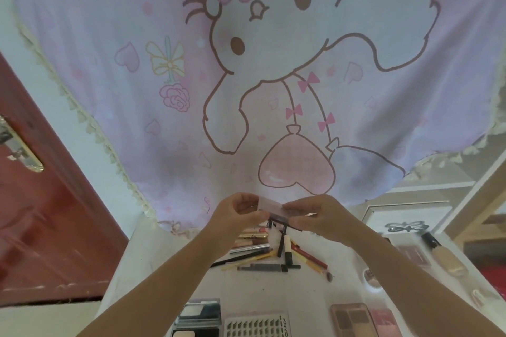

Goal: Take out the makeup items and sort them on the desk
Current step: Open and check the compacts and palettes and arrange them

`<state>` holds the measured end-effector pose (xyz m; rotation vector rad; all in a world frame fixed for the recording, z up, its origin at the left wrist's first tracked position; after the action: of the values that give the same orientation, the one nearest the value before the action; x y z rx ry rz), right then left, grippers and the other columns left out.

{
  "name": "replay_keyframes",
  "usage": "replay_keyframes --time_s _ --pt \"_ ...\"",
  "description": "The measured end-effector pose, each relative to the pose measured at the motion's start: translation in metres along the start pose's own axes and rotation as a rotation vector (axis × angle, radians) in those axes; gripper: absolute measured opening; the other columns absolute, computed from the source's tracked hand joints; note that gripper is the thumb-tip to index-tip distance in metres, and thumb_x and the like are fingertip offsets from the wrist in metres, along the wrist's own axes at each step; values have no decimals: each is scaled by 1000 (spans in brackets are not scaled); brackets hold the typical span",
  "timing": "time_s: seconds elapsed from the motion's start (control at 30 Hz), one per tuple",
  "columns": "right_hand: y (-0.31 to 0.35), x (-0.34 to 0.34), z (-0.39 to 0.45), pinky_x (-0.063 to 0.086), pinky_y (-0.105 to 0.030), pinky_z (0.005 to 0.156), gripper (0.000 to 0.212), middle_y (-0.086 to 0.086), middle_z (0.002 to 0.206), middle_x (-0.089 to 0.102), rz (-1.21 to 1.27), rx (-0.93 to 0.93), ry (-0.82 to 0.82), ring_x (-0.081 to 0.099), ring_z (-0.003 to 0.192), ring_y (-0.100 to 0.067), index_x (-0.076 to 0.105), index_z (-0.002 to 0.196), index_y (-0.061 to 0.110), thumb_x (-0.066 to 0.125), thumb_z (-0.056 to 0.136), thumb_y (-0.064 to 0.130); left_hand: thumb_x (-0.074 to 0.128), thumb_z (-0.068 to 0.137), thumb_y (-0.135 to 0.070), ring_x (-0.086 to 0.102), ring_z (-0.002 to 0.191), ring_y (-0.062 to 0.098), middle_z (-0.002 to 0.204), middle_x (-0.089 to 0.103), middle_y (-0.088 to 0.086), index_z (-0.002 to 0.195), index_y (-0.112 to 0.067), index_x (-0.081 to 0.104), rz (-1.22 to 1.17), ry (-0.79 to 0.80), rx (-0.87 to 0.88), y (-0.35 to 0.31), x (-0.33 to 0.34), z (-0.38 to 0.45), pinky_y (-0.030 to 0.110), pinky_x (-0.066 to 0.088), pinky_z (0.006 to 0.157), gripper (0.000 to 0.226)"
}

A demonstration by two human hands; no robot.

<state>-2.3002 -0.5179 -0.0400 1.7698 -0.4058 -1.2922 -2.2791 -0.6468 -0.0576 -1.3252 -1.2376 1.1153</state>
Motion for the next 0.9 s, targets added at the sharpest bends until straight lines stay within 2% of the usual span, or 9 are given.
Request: replay_keyframes --time_s 0.17,0.27,0.33,0.4,0.47,0.6,0.67,0.8,0.9 --pt "3 0 2 38 0 48 37 -6 110 64 -37 -7 -1 49 61 -1 58 121 10 60 85 12 58 81 7 62 82 13 88 64 0 89 -16 56 -29 12 -32 1 2 0 18 52 74 24" --pt "2 0 2 39 -2 48 37 -7 110 65 -50 6 0 48 60 -3 57 122 9 59 85 13 57 82 6 60 90 20 90 63 2 87 -17 55 -25 -8 -51 2 4 -1 29 49 86 23" --pt "3 -1 3 44 -7 60 36 -7 111 66 -50 10 -3 55 68 -7 58 121 11 59 85 14 56 83 5 58 96 23 91 62 3 87 -18 55 -21 -16 -61 1 4 0 35 46 94 23" --pt "1 -3 3 51 -23 80 35 -8 112 67 -62 34 -10 62 87 -22 59 120 12 59 85 16 56 83 5 57 99 25 92 62 3 87 -18 55 -24 -15 -68 2 4 1 37 45 98 23" --pt "-1 -2 4 49 -32 87 35 -11 111 67 -60 55 -10 60 100 -31 59 119 13 59 85 17 55 83 6 57 100 26 91 61 4 87 -17 55 -36 -16 -73 4 4 1 38 44 99 23" --pt "-2 -1 7 40 -14 65 34 -14 109 67 -27 56 -22 57 90 -32 60 119 11 59 85 16 54 84 7 58 92 23 90 62 5 87 -15 56 -72 -14 -70 5 3 2 33 47 90 23" --pt "-3 -1 6 37 -13 62 34 -14 110 66 -5 66 -24 54 83 -26 60 118 11 60 85 15 53 84 8 59 86 20 89 62 5 87 -15 56 -81 -8 -65 6 3 2 27 48 85 23" --pt "-4 5 6 38 -7 56 35 -12 108 66 12 64 -3 50 67 -10 59 119 8 60 85 14 52 84 8 59 87 19 90 62 4 88 -15 56 -81 1 -78 11 3 1 27 47 85 24" --pt "-9 8 7 39 0 48 33 -2 95 64 11 54 1 49 63 -6 61 117 6 60 85 13 53 83 10 61 87 18 89 64 3 90 -16 57 -78 19 -73 15 2 0 27 48 85 27"
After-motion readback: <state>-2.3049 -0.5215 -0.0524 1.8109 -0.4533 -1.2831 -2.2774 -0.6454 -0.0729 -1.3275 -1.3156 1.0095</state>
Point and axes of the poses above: each hand's wrist, its own z-axis towards the middle knuckle, its own x-axis out of the palm, y = z × x, the point moved 10 cm from there along z, towards the middle knuckle
